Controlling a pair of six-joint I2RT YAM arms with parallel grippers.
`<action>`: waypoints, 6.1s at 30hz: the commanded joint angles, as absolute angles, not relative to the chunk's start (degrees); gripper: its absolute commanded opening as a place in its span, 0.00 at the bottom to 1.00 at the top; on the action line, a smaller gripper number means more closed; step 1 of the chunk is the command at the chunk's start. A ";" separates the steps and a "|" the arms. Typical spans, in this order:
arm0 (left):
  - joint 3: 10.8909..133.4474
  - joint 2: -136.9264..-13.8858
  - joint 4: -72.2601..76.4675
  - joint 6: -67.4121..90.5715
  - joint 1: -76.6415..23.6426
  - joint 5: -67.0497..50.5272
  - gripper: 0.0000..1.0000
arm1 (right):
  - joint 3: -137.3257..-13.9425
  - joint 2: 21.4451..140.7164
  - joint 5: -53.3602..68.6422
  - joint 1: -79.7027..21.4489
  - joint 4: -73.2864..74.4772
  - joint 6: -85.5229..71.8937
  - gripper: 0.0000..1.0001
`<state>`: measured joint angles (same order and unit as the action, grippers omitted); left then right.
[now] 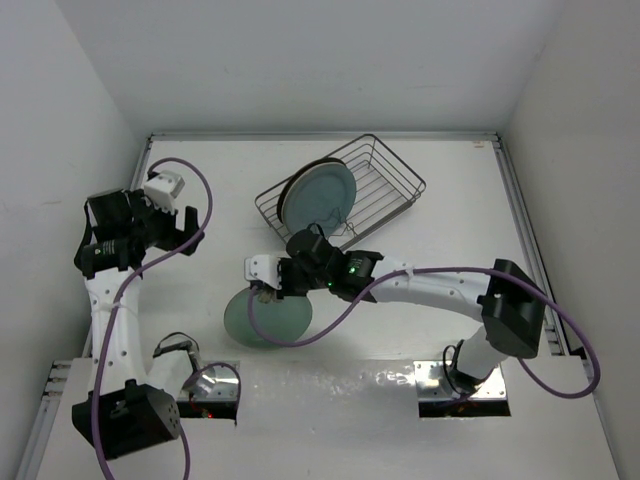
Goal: Load the plates into the dish rack
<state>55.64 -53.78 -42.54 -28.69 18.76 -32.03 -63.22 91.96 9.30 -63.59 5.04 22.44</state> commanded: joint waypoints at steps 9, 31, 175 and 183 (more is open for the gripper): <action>58.45 -54.23 -39.46 -29.53 19.07 -33.75 0.83 | -68.91 87.45 9.58 -63.81 9.84 31.28 0.00; 58.80 -55.20 -38.67 -29.53 19.07 -34.28 0.83 | -72.95 78.06 2.82 -63.81 15.29 44.81 0.00; 29.10 -51.94 -14.24 -27.33 19.16 -10.99 0.82 | -41.32 69.53 -35.78 1.93 31.74 -37.80 0.99; 25.84 -50.19 -12.57 -27.42 19.25 -10.20 0.81 | -33.93 57.75 -35.25 1.93 24.44 -35.60 0.99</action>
<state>26.68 -51.94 -15.59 -27.57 18.83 -10.92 -35.59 60.51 -35.38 2.07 28.36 -36.56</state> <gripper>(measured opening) 0.806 0.993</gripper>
